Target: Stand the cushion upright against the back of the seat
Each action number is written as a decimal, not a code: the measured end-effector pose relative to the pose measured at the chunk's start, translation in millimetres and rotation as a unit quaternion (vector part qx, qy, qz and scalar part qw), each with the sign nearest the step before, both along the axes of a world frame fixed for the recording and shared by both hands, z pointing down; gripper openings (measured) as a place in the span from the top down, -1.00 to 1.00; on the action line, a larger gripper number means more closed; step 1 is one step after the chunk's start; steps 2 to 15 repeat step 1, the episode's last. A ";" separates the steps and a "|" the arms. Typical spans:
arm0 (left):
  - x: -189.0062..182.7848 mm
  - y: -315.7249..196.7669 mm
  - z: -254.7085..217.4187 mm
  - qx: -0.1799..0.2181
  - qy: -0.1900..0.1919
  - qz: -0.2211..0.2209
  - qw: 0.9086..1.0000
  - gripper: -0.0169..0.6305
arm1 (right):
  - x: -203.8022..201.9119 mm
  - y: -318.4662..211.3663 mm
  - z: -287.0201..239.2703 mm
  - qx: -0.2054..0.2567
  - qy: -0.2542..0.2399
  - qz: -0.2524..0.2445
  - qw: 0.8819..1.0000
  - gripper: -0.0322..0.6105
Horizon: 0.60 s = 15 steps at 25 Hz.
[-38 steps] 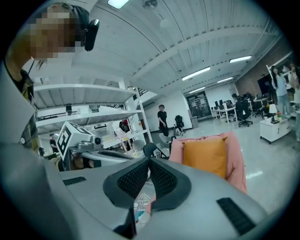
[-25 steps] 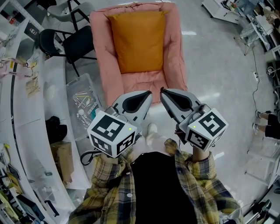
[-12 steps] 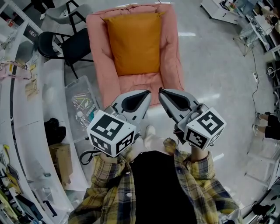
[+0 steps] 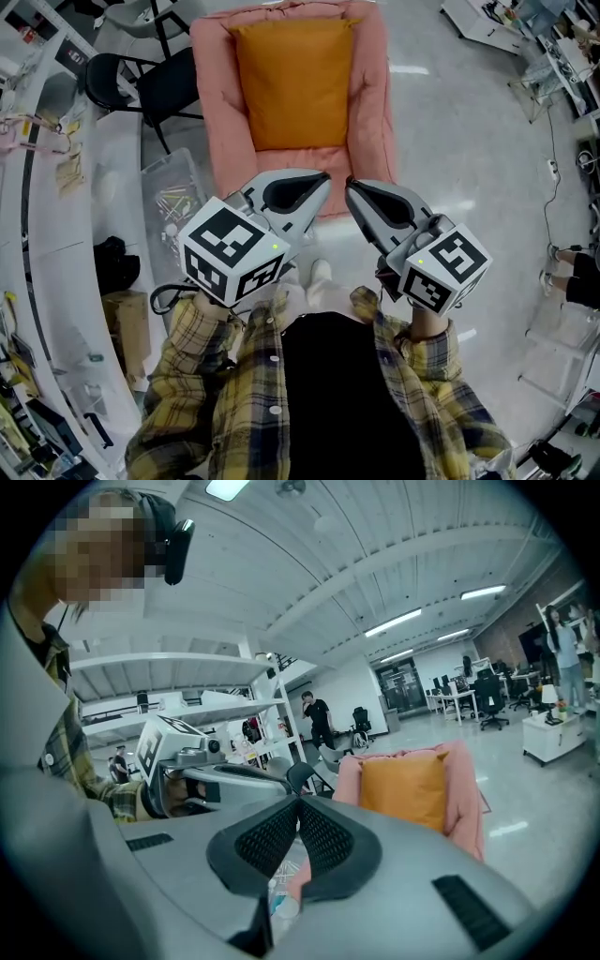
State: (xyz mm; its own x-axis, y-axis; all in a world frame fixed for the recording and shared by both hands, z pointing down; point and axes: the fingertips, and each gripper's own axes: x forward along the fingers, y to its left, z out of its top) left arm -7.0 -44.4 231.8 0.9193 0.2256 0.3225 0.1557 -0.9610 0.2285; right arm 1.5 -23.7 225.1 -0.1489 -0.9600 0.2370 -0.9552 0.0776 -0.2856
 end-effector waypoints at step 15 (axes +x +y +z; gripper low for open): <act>2.0 1.2 -1.5 0.002 0.000 0.013 1.000 0.93 | 2.1 1.6 -1.4 0.002 0.000 0.001 1.000 0.82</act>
